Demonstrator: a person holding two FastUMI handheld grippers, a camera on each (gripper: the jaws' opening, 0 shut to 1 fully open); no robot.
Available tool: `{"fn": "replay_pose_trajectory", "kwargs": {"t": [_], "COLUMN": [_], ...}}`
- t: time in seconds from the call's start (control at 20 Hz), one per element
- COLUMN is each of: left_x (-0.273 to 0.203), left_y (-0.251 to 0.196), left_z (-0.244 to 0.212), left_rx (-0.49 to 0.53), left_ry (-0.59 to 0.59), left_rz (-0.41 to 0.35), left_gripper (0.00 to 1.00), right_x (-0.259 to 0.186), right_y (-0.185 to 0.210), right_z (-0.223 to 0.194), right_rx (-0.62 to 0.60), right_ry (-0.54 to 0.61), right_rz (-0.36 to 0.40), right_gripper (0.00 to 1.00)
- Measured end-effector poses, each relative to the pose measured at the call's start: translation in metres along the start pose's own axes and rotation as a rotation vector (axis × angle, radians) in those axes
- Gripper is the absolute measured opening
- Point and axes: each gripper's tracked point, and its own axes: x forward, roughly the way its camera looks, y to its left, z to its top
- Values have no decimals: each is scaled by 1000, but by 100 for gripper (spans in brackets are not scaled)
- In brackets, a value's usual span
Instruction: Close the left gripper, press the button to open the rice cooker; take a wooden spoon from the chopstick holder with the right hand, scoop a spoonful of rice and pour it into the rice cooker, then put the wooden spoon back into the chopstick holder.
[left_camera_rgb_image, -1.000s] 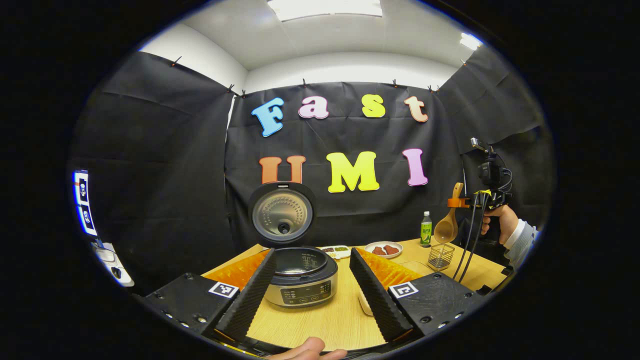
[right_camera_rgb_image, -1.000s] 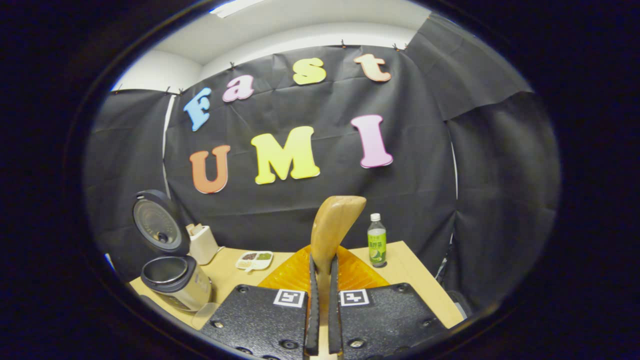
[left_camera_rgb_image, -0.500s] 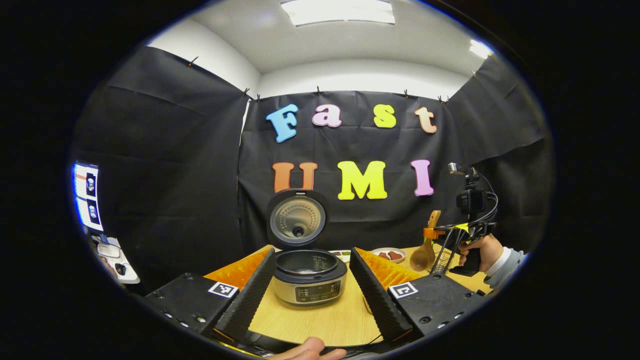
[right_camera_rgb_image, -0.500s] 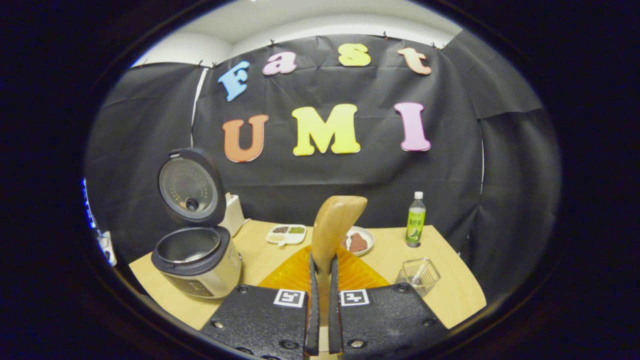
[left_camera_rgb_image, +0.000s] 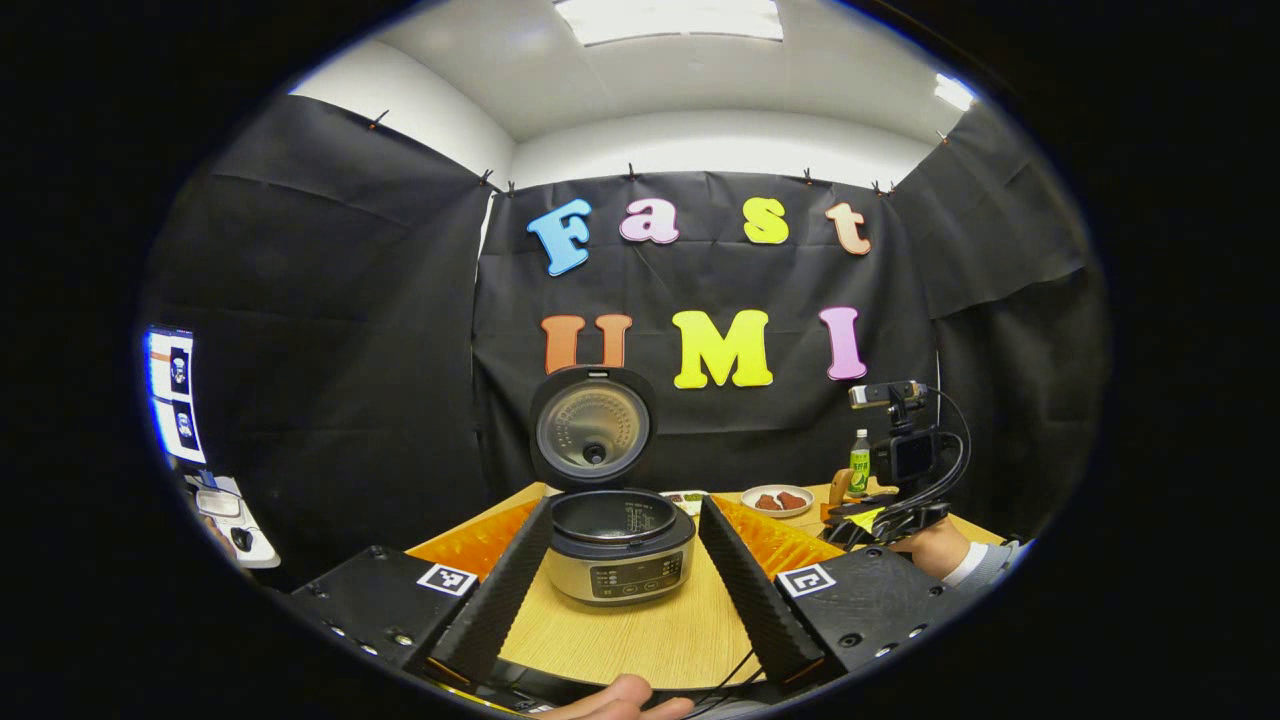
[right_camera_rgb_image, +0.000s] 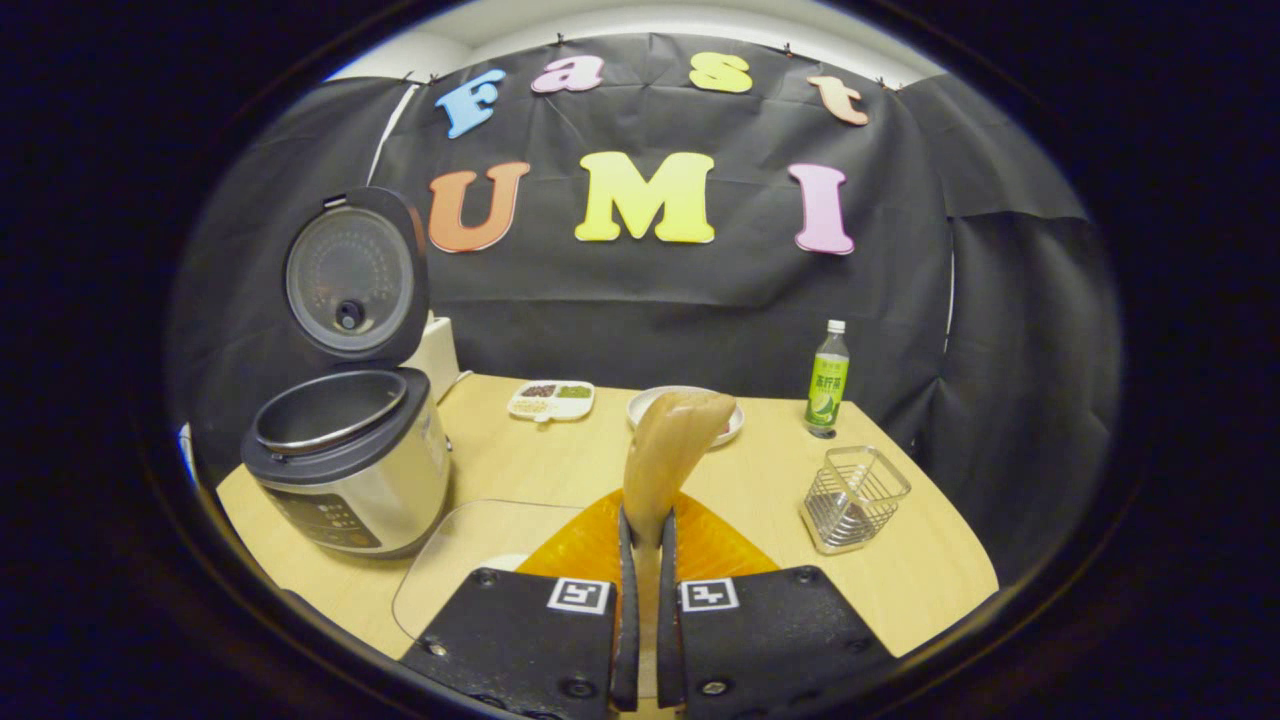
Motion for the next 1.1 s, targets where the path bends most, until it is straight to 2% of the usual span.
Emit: {"fn": "replay_pose_trajectory", "kwargs": {"t": [0.1,0.25,0.4,0.7,0.8,0.95,1.1], "left_x": [-1,-1,-1,-5,-3,-2,-1], "left_y": [2,8,14,16,17,19,20], "left_z": [-2,-5,-10,-9,-12,-16,-20], "left_rx": [-3,-8,-14,-3,-7,-9,-11], "left_ry": [7,11,23,12,18,27,37], "left_rz": [4,10,24,19,18,24,28], "left_gripper": [94,94,94,94,94,94,94], "right_x": [5,10,8,-7,-13,-16,-14], "right_y": [-9,-5,20,52,59,55,49], "right_z": [0,-3,-18,-30,-32,-31,-30], "right_rx": [3,-34,-28,117,182,280,454], "right_ry": [-39,-80,-33,110,155,194,245], "right_rz": [-62,-82,-9,143,195,228,274], "right_gripper": [12,12,12,13,12,13,13]}}
